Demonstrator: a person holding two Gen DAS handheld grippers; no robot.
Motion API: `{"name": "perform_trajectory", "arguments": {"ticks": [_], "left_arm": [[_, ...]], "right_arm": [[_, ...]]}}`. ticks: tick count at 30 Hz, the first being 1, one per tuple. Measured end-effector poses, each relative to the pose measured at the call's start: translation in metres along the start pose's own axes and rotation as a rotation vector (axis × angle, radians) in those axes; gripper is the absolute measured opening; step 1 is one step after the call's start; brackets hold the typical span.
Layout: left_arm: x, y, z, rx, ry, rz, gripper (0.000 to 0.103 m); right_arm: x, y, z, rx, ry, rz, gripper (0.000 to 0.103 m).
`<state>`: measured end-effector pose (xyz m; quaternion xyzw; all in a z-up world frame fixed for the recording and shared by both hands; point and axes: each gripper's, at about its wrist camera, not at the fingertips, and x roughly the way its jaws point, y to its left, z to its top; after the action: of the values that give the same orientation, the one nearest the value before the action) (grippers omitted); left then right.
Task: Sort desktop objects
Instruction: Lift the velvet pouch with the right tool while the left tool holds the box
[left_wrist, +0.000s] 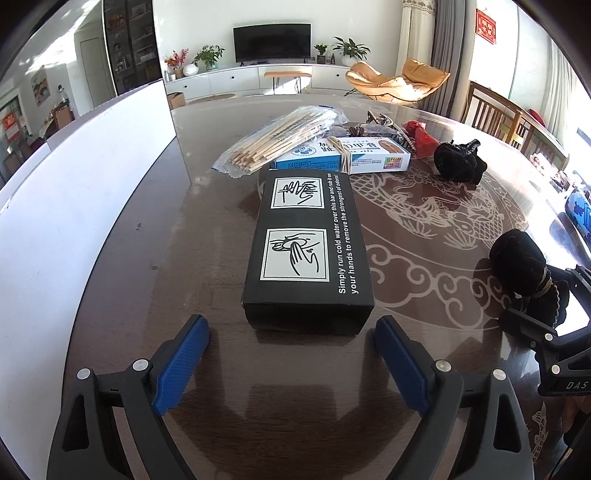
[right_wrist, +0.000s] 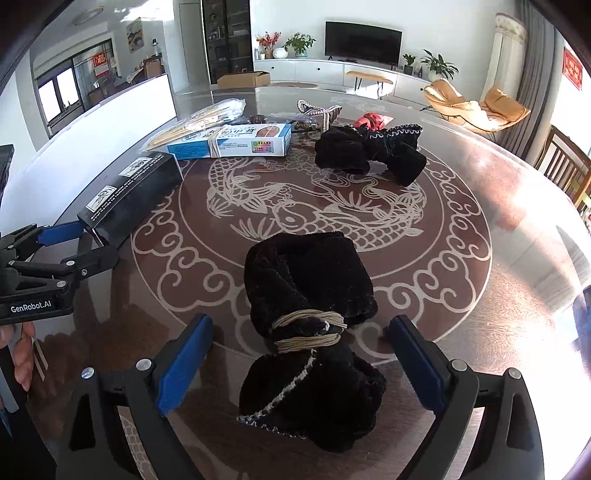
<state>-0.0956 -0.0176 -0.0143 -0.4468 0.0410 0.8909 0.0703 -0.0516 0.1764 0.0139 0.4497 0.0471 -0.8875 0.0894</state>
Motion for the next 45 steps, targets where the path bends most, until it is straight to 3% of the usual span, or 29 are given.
{"name": "perform_trajectory", "arguments": {"ticks": [14, 45], "left_arm": [[0.0036, -0.0042, 0.0017, 0.018, 0.023, -0.013, 0.103], [0.0011, -0.0036, -0.0017, 0.019, 0.017, -0.019, 0.103]], "right_arm": [[0.0008, 0.0020, 0.0007, -0.011, 0.010, 0.007, 0.102], [0.0009, 0.0031, 0.0012, -0.013, 0.012, 0.008, 0.103]]}}
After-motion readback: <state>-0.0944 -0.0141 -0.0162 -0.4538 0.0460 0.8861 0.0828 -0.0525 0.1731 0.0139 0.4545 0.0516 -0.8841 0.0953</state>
